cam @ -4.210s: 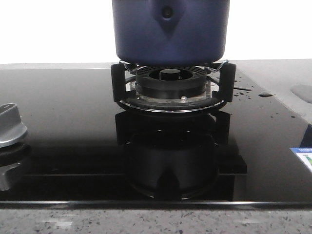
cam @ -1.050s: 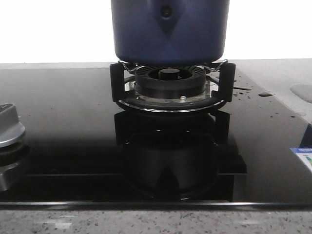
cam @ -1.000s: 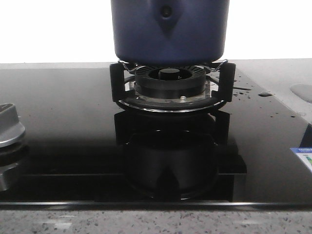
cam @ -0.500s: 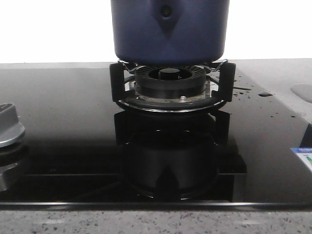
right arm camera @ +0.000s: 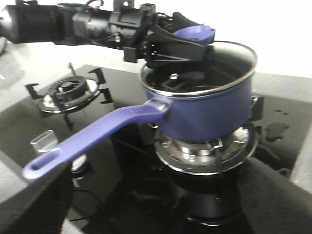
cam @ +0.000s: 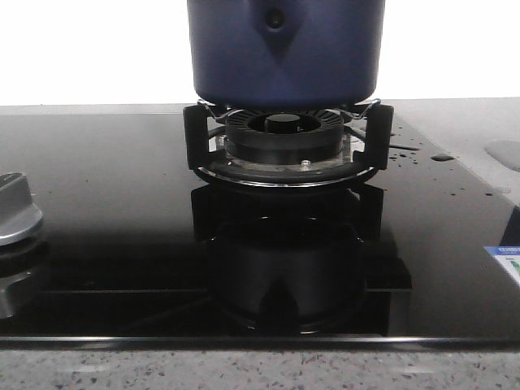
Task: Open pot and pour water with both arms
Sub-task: 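Grasp the light-blue ribbed cup with right gripper and lift it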
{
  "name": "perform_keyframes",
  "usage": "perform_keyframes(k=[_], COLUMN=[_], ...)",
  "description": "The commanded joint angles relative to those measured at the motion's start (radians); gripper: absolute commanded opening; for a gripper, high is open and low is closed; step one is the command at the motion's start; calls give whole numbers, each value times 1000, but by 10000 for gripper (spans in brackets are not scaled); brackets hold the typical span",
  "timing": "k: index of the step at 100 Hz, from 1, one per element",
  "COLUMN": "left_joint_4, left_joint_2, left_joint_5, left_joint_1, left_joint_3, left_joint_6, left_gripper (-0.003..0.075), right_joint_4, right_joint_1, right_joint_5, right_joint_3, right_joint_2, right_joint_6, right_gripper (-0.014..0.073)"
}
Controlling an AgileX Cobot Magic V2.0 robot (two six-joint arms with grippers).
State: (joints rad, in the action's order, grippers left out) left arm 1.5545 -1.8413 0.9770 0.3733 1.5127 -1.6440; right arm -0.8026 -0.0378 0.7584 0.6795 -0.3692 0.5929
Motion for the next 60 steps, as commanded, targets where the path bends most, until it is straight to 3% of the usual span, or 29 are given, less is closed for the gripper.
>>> perform_keyframes(k=[1,16,42,60], left_joint_4=[57,61,68,65], left_joint_2=[41,58,142,214], left_joint_5=[4,4,12,30], left_joint_1=[12,10,10,10], left_joint_3=[29,29,87,88], left_joint_6=[16,16,23,26], left_gripper=[314,272,272,272], right_joint_4=[-10,89,412,550], right_joint_1=[-4,-4,0,45], right_joint_5=[-84,-144,-348,-348], right_joint_3=[33,33,33,20], right_joint_2=[-19,-19,-19,-19], right_joint_6=[10,10,-10,-92], right_gripper=[538,489,493,512])
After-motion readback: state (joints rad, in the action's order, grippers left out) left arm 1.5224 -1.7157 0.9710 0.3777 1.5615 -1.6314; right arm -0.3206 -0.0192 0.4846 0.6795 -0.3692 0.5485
